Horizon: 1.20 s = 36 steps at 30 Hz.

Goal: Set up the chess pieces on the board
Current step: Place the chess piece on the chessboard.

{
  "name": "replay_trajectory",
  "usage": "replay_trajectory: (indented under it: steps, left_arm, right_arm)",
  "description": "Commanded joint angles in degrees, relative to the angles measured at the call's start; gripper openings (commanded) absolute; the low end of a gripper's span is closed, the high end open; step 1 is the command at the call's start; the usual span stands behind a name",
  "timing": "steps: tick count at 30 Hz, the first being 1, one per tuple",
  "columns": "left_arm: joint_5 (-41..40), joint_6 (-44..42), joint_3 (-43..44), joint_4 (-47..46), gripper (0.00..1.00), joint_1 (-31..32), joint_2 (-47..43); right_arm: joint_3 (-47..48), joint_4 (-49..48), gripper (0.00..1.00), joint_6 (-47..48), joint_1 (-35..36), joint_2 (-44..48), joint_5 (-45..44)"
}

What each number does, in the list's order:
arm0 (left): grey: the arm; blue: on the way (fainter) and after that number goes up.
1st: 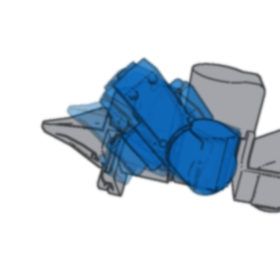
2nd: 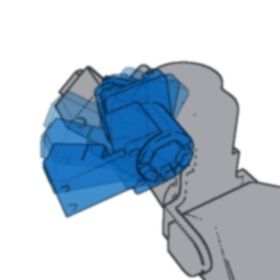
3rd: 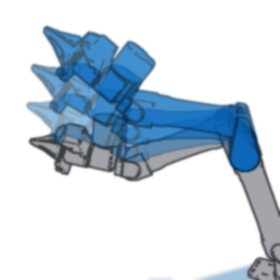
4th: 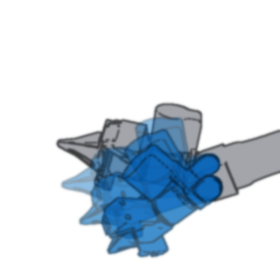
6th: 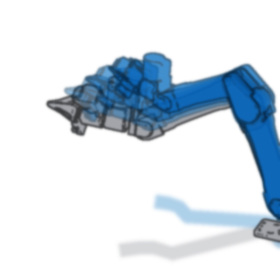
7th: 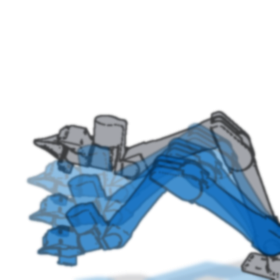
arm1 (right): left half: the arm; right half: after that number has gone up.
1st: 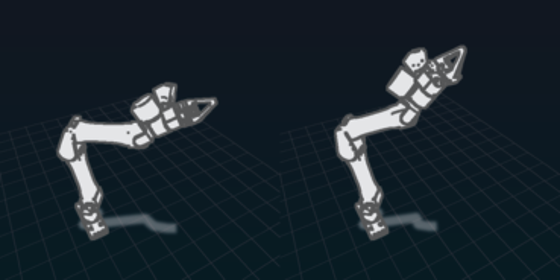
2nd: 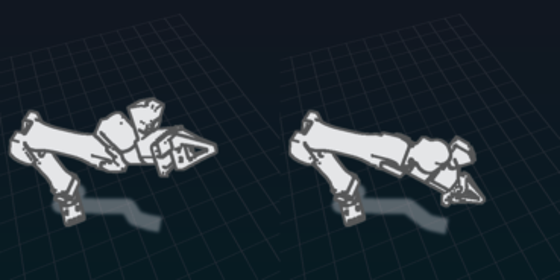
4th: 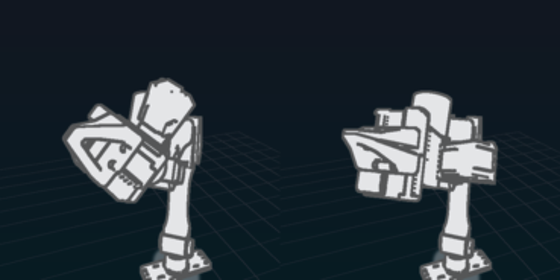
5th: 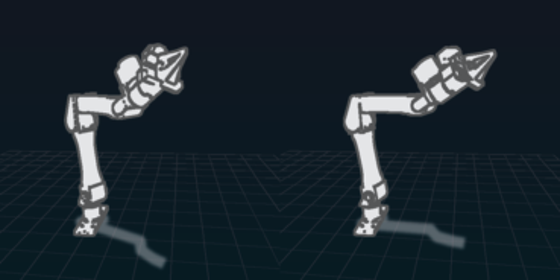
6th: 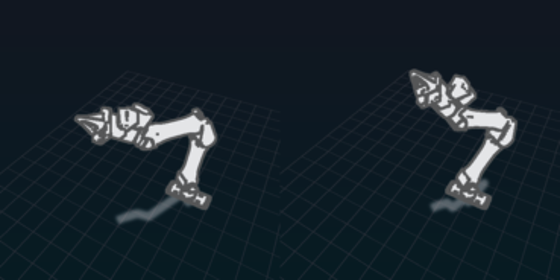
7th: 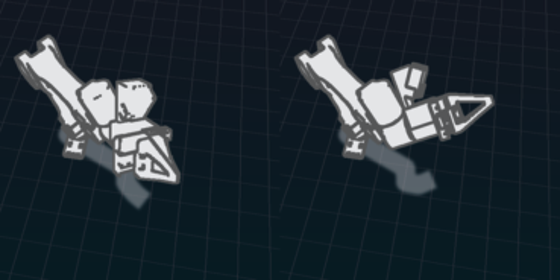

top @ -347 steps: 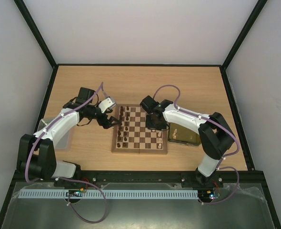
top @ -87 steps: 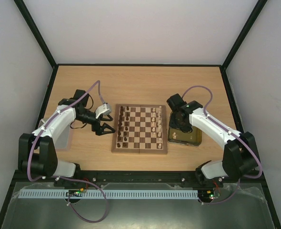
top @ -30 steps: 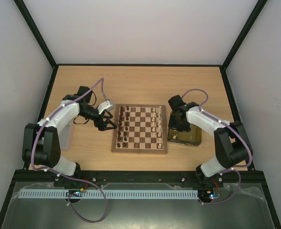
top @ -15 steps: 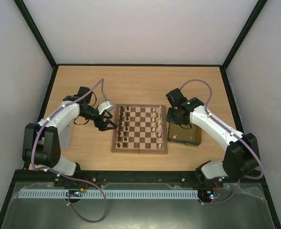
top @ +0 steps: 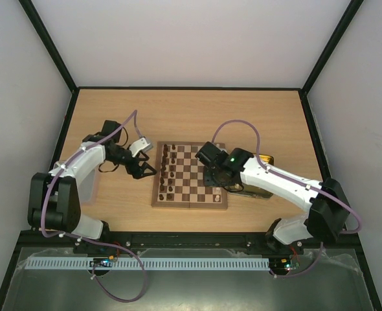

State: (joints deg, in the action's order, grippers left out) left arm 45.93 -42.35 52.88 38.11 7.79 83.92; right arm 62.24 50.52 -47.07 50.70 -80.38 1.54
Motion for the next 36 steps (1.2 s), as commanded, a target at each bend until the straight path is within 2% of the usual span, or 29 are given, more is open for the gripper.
replay_trajectory:
  steps: [1,7,36]
  left_arm:
    - [0.3,0.8,-0.4,-0.9,0.91,-0.6,-2.4]
    - [0.6,1.2,0.0,-0.5,0.92,-0.6,-3.7]
    - [1.5,0.3,-0.1,-0.2,0.92,-0.6,-3.6]
  right_arm:
    - [-0.8,0.5,0.03,-2.8,1.8,-0.4,-0.2]
    - [-3.6,-1.9,0.04,-2.6,2.0,-1.3,1.3]
    - [-4.2,-6.8,0.08,0.4,2.0,-10.8,3.2]
